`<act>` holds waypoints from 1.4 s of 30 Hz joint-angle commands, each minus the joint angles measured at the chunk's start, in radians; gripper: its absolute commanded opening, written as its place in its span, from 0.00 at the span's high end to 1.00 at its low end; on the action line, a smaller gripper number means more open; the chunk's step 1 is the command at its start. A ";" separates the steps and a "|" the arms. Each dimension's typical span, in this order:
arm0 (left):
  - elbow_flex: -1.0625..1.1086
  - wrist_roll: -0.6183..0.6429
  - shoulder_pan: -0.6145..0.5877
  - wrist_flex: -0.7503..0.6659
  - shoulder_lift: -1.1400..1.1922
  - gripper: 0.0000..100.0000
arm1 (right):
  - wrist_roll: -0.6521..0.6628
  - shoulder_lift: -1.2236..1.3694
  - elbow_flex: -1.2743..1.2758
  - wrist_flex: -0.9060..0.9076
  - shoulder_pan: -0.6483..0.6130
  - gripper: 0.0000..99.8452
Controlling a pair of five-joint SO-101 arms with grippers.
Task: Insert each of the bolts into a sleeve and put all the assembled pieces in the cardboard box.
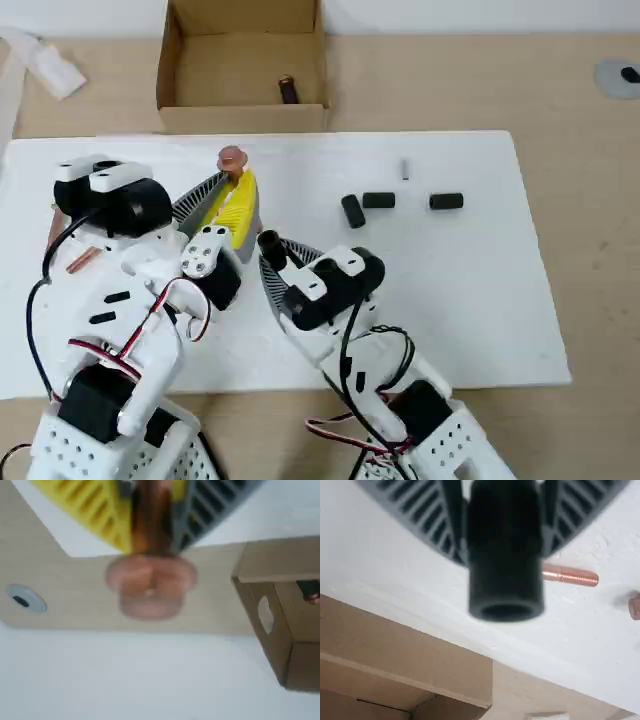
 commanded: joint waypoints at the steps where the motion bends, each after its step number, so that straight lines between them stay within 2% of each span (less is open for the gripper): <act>1: -0.006 0.000 -0.005 -0.029 0.010 0.99 | 0.011 -0.143 -0.004 -0.029 0.008 0.99; 10: 0.026 0.000 0.017 -0.031 0.005 0.99 | 0.060 -0.143 -0.005 -0.126 0.005 0.99; 18: 0.031 -0.003 0.015 -0.068 0.007 0.99 | 0.069 -0.143 -0.005 -0.126 0.005 0.99; 25: 0.031 -0.086 0.017 -0.129 0.010 0.99 | 0.069 -0.143 -0.004 -0.160 0.005 0.99; 30: 0.031 -0.112 0.023 -0.130 0.010 0.99 | 0.072 -0.143 -0.004 -0.213 0.005 0.99; 42: 0.041 -0.110 0.028 -0.109 0.005 0.99 | 0.069 -0.140 -0.004 -0.212 0.008 0.99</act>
